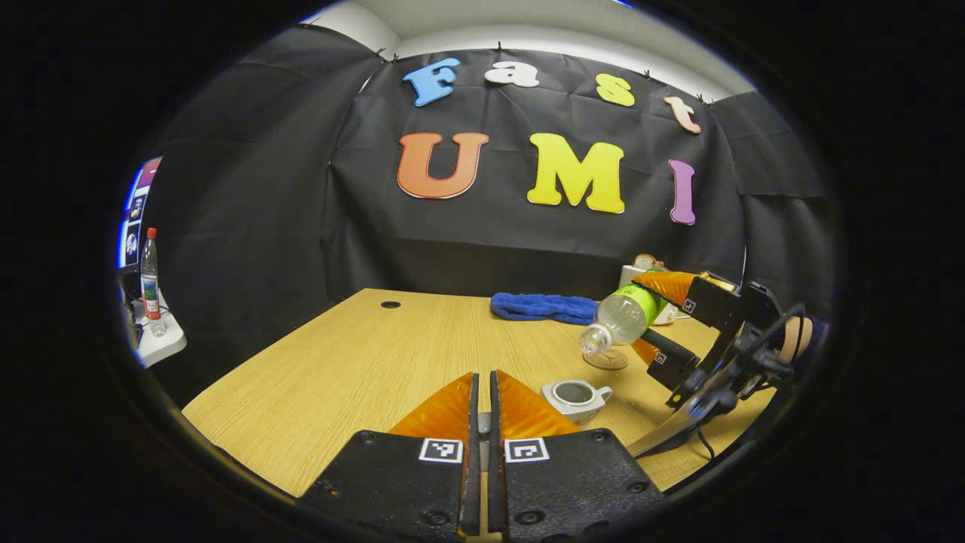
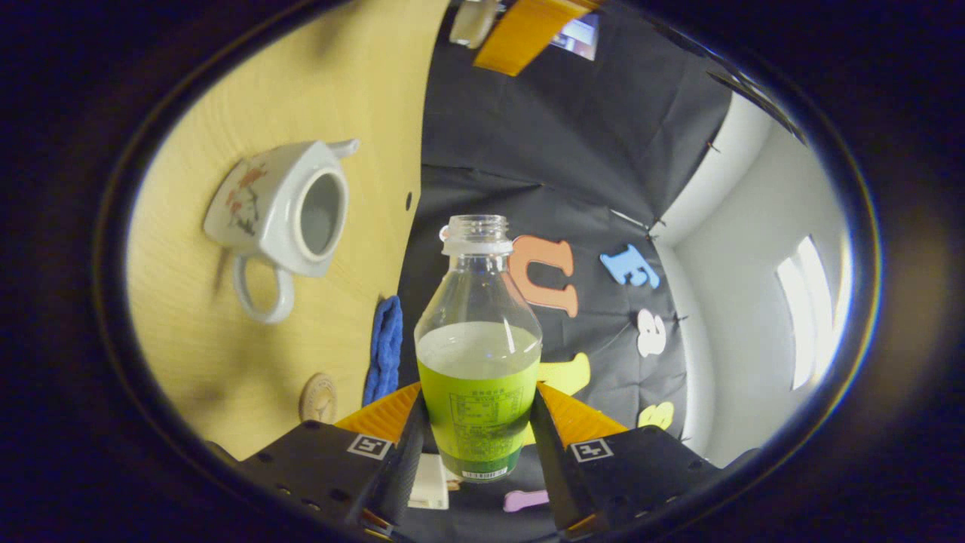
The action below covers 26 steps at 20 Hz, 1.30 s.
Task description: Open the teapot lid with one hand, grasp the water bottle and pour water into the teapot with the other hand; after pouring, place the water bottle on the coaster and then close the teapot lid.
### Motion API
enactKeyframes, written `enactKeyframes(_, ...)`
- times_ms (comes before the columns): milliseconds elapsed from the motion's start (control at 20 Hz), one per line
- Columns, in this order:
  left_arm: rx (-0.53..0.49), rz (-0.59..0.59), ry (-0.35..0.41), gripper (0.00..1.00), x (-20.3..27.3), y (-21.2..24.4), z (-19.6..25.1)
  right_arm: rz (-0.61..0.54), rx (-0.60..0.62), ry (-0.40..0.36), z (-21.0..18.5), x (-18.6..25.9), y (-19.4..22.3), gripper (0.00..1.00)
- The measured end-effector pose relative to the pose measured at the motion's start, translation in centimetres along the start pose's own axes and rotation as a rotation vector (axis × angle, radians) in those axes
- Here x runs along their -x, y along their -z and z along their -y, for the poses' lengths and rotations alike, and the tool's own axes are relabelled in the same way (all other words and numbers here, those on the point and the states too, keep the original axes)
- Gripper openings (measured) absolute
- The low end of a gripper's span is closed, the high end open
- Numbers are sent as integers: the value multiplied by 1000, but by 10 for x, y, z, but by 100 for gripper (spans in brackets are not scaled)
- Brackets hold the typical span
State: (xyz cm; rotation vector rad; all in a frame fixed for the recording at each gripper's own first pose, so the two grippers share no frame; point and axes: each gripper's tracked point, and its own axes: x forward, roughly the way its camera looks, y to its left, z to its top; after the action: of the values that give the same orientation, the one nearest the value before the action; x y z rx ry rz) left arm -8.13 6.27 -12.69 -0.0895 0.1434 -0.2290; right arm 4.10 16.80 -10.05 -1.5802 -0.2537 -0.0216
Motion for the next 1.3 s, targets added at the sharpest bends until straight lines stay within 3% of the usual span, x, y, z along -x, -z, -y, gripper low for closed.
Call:
enactKeyframes(350,-24,7,18,6,1,0,16,-52,-453,-32,5,-13,16,72)
enactKeyframes(900,-55,38,38,6,8,-9,39,-260,-1322,-173,-8,-38,77,70)
enactKeyframes(1050,-73,34,20,6,8,-6,34,-307,-1568,-252,-17,-47,83,73)
enactKeyframes(1150,-88,41,21,6,9,-8,35,-337,-1640,-271,-23,-57,81,71)
enactKeyframes(1300,-92,44,24,6,9,-7,34,-382,-1586,-273,-36,-65,86,70)
